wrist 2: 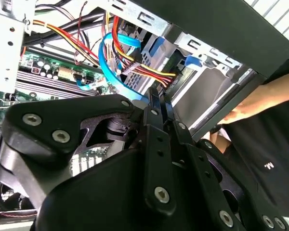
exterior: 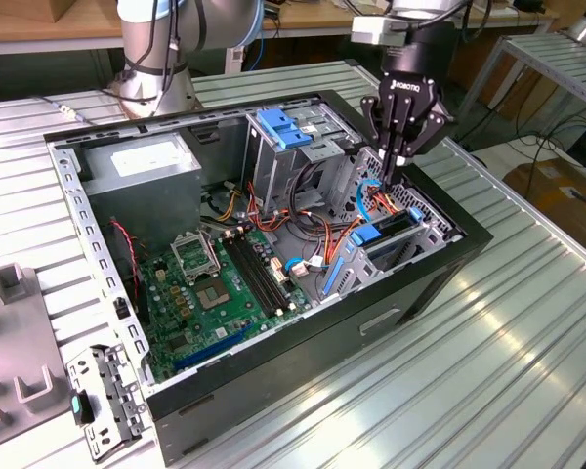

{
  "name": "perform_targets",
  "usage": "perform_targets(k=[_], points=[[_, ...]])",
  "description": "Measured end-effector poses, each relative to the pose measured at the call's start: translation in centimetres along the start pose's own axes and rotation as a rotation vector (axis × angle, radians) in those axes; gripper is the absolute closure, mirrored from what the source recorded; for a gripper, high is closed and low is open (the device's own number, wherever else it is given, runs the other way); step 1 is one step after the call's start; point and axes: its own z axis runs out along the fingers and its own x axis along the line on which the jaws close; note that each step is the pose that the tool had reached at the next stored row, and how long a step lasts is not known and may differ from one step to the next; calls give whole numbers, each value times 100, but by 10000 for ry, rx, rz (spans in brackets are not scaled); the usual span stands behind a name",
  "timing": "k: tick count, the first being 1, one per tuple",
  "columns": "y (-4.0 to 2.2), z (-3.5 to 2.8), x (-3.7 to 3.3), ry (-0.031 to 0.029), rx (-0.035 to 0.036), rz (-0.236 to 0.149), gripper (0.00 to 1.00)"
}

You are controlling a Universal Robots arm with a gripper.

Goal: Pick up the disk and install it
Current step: 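Insert the second disk wire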

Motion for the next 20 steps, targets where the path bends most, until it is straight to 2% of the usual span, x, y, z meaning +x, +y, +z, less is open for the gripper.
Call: perform_targets(k=[1,2,7,8,9,10,11,12,17,19,20], points=[[0,12,24,-50,0,-9,84],[3,21,44,-65,3,-13,84],[104,44,63,-61,30,-51,84],[123,46,66,-80,37,-56,84],[132,50,70,-171,45,-64,84],[136,54,75,-337,50,-84,84],[139,57,86,-662,52,-128,84],[141,61,97,-931,51,-164,84],[142,84,148,-1820,41,-285,84],[143,107,200,-1961,38,-303,84],[144,118,227,-1973,40,-304,84]])
